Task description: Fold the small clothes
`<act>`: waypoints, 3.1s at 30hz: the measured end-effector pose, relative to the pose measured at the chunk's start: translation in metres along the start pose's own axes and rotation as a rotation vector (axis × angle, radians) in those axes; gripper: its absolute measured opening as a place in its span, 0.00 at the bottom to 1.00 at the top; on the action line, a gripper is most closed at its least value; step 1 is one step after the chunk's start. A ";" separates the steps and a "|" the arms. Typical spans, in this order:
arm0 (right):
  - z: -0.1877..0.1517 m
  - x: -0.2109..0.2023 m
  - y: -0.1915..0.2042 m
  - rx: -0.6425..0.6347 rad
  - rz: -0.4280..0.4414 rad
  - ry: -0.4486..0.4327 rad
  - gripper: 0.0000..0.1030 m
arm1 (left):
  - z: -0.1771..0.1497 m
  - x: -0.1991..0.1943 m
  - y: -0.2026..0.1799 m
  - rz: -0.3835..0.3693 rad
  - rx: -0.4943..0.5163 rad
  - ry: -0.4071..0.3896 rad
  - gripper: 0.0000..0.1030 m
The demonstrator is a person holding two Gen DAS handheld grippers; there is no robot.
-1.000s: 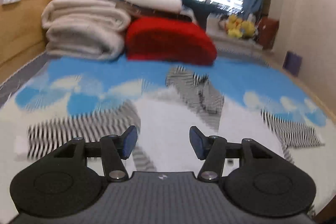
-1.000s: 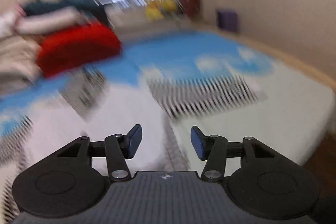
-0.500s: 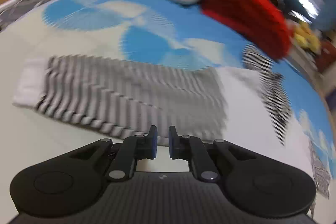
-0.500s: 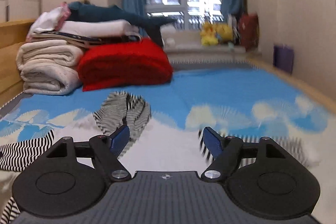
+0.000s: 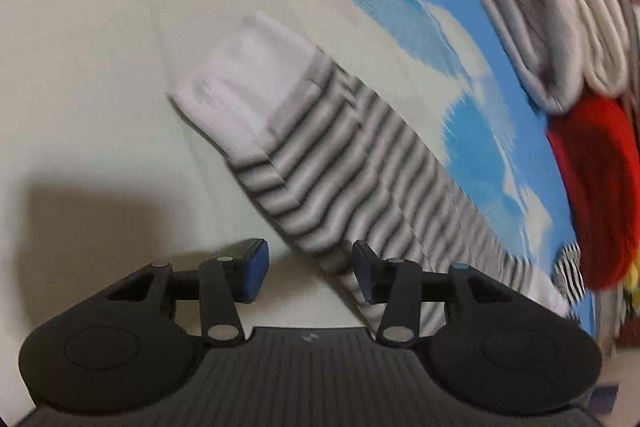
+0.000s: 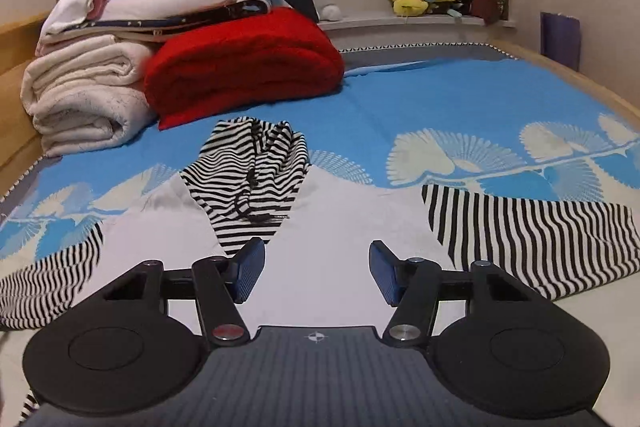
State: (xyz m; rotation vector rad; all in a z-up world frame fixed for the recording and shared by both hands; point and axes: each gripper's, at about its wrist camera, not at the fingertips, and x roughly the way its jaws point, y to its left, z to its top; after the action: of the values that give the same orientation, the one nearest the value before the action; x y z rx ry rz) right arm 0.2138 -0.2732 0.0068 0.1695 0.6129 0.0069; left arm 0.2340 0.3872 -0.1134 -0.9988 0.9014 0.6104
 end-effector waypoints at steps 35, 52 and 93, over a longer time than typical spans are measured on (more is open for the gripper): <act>-0.011 0.052 -0.022 0.290 0.033 0.271 0.31 | -0.180 -0.067 -0.218 -0.161 0.854 0.032 0.47; -0.027 0.143 -0.071 0.619 -0.061 0.354 0.03 | -0.186 -0.062 -0.222 -0.152 0.915 0.051 0.47; 0.009 0.079 -0.115 0.454 -0.151 0.266 0.30 | -0.251 -0.006 -0.236 0.001 1.075 0.136 0.48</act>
State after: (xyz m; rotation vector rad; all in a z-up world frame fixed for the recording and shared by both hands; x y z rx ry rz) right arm 0.2788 -0.3831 -0.0494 0.5677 0.8867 -0.2611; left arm 0.3276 0.0591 -0.0660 -0.0628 1.1467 -0.0017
